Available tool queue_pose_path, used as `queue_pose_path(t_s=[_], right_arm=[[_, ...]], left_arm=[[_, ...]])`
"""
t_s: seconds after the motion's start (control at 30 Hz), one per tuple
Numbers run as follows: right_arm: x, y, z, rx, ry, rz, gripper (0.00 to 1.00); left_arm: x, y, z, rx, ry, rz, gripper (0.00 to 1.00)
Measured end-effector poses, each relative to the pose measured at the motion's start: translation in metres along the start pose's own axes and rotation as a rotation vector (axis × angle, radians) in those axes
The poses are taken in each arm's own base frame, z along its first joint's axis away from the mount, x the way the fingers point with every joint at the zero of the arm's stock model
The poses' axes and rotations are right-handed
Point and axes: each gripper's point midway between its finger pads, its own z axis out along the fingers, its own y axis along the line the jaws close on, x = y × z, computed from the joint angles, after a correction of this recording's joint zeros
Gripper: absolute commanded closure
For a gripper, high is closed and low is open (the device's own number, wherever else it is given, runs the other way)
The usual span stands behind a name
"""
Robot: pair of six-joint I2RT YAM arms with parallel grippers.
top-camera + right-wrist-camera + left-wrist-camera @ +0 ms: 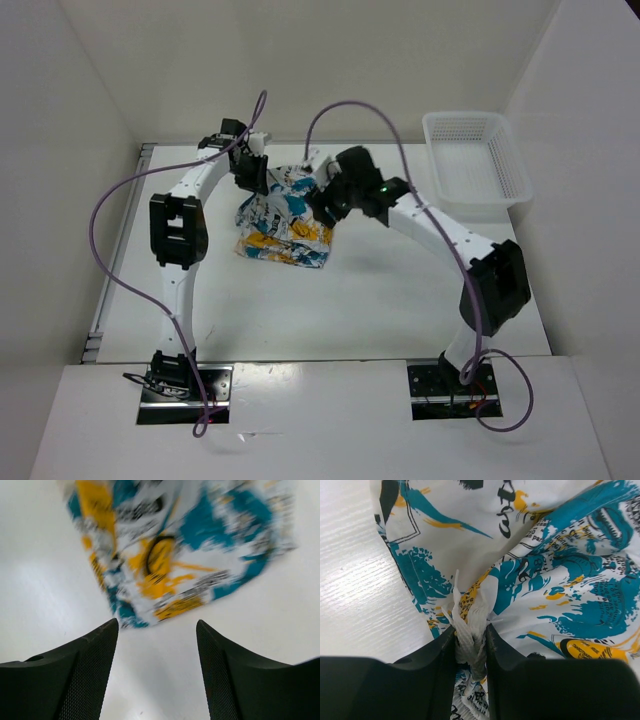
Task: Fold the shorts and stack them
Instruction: Fold the shorts
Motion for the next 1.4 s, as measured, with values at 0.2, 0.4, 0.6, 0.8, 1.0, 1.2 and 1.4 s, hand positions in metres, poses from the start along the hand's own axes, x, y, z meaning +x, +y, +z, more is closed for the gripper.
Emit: queue_pose_path(t_s=[0.2,0.4,0.6,0.8,1.0,1.2,1.4], right_arm=[[-0.064,-0.118,-0.011,0.149,-0.228,0.234,0.39],[-0.001,-0.14,0.09,0.114,-0.092,0.416,0.36],[0.043,-0.126,0.122,0.076,0.023,0.508,0.33],[0.001,-0.127,0.11,0.012,-0.08,0.439,0.32],[-0.022,-0.132,0.093,0.021,-0.137,0.414,0.31],[-0.018,-0.148,0.091,0.121,-0.128,0.444,0.5],[0.011,-0.152,0.098,0.189,-0.071,0.481,0.46]], left_arm=[[0.01,0.005,0.007,0.0,0.013,-0.011,0.67],[0.001,0.003,-0.002,0.002,-0.016,-0.003,0.65],[-0.012,-0.009,-0.021,0.031,-0.057,0.013,0.65],[-0.019,-0.023,-0.035,0.075,-0.081,0.026,0.6],[-0.019,-0.013,-0.036,0.015,-0.08,0.03,0.08],[-0.067,0.004,-0.063,-0.029,-0.207,0.045,0.02],[-0.126,0.028,-0.077,-0.095,-0.39,0.091,0.02]])
